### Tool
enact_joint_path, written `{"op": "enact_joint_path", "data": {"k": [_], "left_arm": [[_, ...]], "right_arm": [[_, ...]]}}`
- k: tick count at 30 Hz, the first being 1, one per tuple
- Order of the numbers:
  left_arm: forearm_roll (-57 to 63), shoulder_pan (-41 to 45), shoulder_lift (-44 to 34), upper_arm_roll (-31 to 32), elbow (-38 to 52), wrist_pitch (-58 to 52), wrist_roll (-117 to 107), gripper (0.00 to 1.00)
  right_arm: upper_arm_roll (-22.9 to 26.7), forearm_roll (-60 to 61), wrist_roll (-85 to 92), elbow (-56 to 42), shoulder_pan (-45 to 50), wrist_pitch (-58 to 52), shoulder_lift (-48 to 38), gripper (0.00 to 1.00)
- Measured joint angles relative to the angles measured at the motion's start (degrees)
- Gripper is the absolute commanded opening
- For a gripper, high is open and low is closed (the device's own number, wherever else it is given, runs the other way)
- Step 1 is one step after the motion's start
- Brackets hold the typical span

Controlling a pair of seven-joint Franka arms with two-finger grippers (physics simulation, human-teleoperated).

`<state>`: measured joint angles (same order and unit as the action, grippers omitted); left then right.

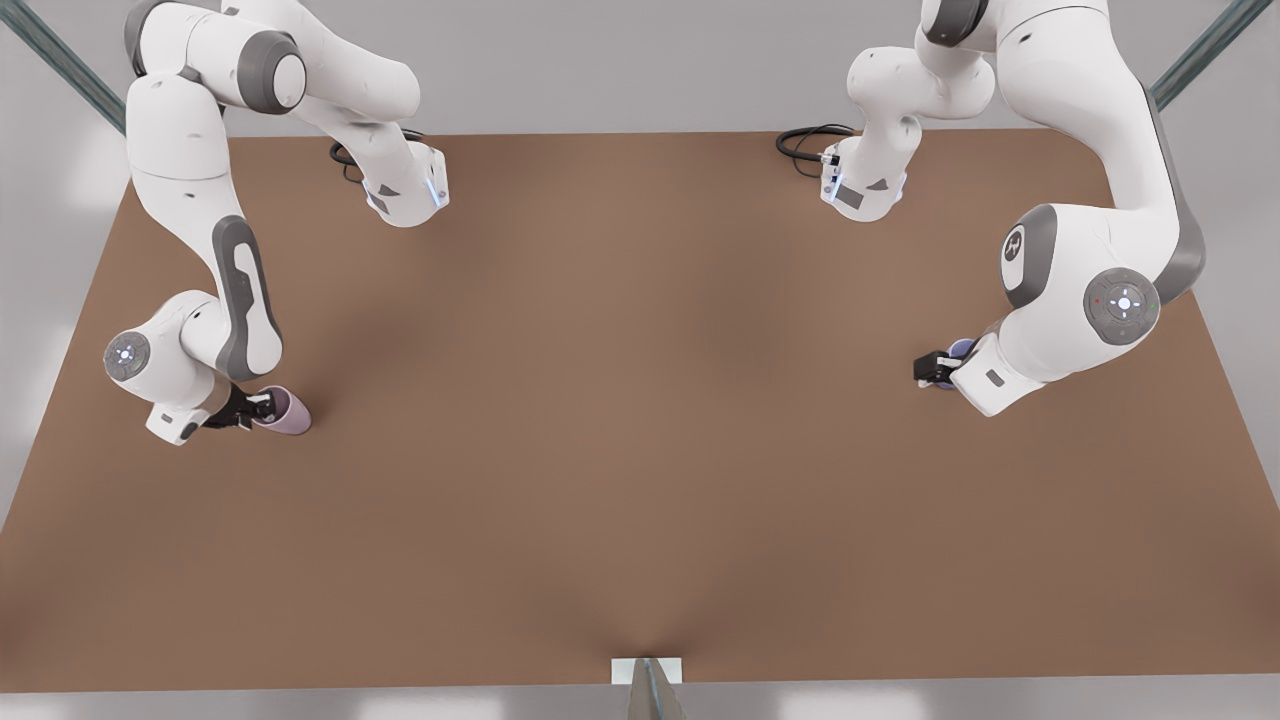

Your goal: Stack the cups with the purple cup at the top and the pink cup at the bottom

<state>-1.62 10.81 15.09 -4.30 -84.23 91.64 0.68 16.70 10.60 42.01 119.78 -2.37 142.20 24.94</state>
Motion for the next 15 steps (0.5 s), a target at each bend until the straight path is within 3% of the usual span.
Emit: {"op": "enact_joint_path", "data": {"k": [2, 6, 10, 13, 15], "left_arm": [[0.0, 0.0, 0.0, 0.0, -0.2, 0.0, 0.0, 1.0], [0.0, 0.0, 0.0, -0.1, -0.5, 0.2, 0.0, 1.0], [0.0, -0.1, -0.1, -0.1, -0.5, 0.2, 0.0, 1.0], [0.0, -0.1, -0.1, -0.1, -0.5, 0.2, 0.0, 1.0], [0.0, -0.1, -0.1, -0.1, -0.5, 0.2, 0.0, 1.0]], "right_arm": [[0.0, 0.6, 0.5, 0.0, 0.0, 0.2, 0.5, 0.49], [-0.1, 1.7, 1.5, -0.1, 0.2, 0.4, 0.9, 0.23], [-1.2, 2.2, 2.3, -0.7, 0.8, 0.1, 0.1, 0.21], [-6.9, 2.2, 1.4, -2.1, 1.3, -2.6, -5.3, 0.21], [-15.2, 2.1, -1.1, -3.0, 1.8, -4.3, -7.8, 0.21]]}}
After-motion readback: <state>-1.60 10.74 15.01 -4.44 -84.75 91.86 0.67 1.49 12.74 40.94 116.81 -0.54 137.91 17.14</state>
